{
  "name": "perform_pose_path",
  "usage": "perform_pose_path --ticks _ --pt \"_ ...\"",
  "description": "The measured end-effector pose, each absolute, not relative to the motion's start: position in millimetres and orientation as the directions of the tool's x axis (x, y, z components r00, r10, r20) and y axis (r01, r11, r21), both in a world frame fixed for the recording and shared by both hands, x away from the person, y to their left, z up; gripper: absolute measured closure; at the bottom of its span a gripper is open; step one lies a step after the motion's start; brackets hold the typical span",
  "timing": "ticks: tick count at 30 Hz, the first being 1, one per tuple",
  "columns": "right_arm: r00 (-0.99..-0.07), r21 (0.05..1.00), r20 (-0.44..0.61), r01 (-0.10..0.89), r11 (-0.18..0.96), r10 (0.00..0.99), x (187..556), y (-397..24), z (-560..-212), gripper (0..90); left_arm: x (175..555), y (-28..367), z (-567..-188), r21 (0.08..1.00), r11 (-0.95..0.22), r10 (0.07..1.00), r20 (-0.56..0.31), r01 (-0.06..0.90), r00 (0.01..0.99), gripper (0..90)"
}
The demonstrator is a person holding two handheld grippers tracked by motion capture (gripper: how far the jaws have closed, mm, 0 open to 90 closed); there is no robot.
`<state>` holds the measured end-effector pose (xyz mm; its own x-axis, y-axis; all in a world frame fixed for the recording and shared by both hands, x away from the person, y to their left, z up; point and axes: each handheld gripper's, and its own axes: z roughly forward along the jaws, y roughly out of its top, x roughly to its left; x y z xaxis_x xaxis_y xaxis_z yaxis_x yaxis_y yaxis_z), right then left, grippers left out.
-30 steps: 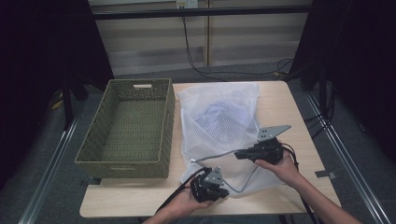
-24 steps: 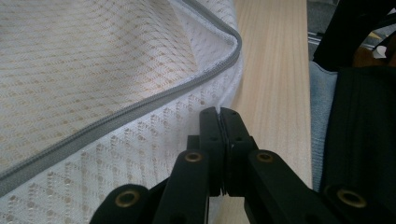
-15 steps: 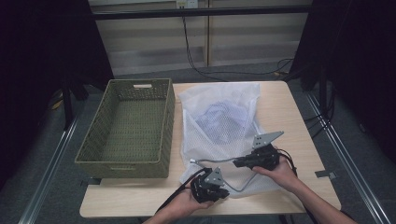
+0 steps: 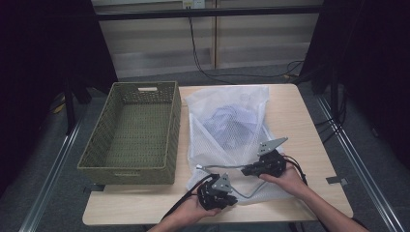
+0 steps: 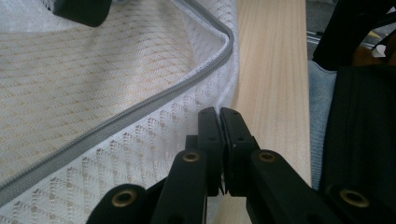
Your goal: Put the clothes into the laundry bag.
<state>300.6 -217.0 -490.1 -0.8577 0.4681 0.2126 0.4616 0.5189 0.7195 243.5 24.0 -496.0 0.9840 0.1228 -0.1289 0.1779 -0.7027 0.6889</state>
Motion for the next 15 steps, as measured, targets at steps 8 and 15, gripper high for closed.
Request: perform_pose_path --ticks 8,15 --pt "-0.849 0.687 0.215 0.483 0.544 0.482 303.9 -215.3 -498.7 73.7 246.7 25.8 -496.1 0.681 -0.700 0.132 -0.170 0.213 0.977 87.0" --pt "-0.840 0.722 0.231 0.486 0.492 0.490 300.3 -223.4 -488.6 65.0 243.5 24.9 -494.5 0.690 -0.692 0.139 -0.166 0.215 0.976 82.2"
